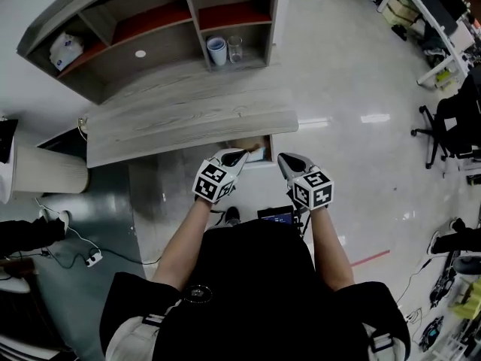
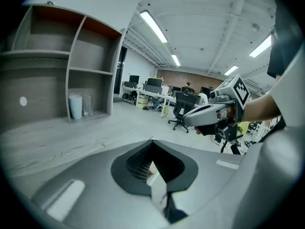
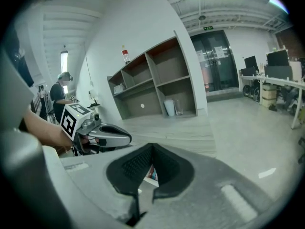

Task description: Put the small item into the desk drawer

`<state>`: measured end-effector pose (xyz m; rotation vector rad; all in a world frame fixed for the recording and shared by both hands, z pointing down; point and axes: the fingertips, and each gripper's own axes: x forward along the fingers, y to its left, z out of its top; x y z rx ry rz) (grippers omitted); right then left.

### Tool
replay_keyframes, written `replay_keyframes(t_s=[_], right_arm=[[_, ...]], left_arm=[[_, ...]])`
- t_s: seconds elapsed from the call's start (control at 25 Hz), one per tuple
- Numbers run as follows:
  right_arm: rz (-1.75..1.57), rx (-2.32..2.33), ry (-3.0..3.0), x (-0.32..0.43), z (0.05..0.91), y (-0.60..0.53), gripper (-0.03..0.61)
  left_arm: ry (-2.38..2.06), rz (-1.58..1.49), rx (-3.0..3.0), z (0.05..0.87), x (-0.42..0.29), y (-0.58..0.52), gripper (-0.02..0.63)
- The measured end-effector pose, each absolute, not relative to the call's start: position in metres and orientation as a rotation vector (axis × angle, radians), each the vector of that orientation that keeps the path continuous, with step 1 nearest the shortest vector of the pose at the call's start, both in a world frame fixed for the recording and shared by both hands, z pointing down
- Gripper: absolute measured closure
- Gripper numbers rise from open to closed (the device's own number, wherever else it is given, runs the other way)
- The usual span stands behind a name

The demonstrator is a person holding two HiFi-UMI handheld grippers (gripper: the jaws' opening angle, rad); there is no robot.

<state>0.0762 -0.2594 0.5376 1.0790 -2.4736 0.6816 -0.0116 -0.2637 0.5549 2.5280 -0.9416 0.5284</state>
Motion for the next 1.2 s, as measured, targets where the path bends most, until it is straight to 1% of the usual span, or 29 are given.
replay_keyframes(t_s=[0.28, 0.56, 0.88, 1.2], right_arm=[[0.673, 1.101, -2.494, 0.091, 0.531, -0.259, 0.579], [0.678, 1.062, -2.507, 0.11, 0.533, -0.249, 0.579], [0.768, 0.984, -2.507, 0.141, 0.553, -0.238, 0.58], [0.787, 0.941, -2.51, 0.139, 0.562, -0.218, 0.58]], left_arm=[[-0.968, 0.411, 2.492, 0.543, -0.009, -0.257, 0.612], [-1.031, 0.367, 2.436, 0.543, -0.004, -0.245, 0.612], [-1.108, 0.391, 2.337, 0.562, 0.008, -0.205, 0.612], [-1.161, 0.413, 2.245, 0.58, -0.008, -0.166, 0.612]])
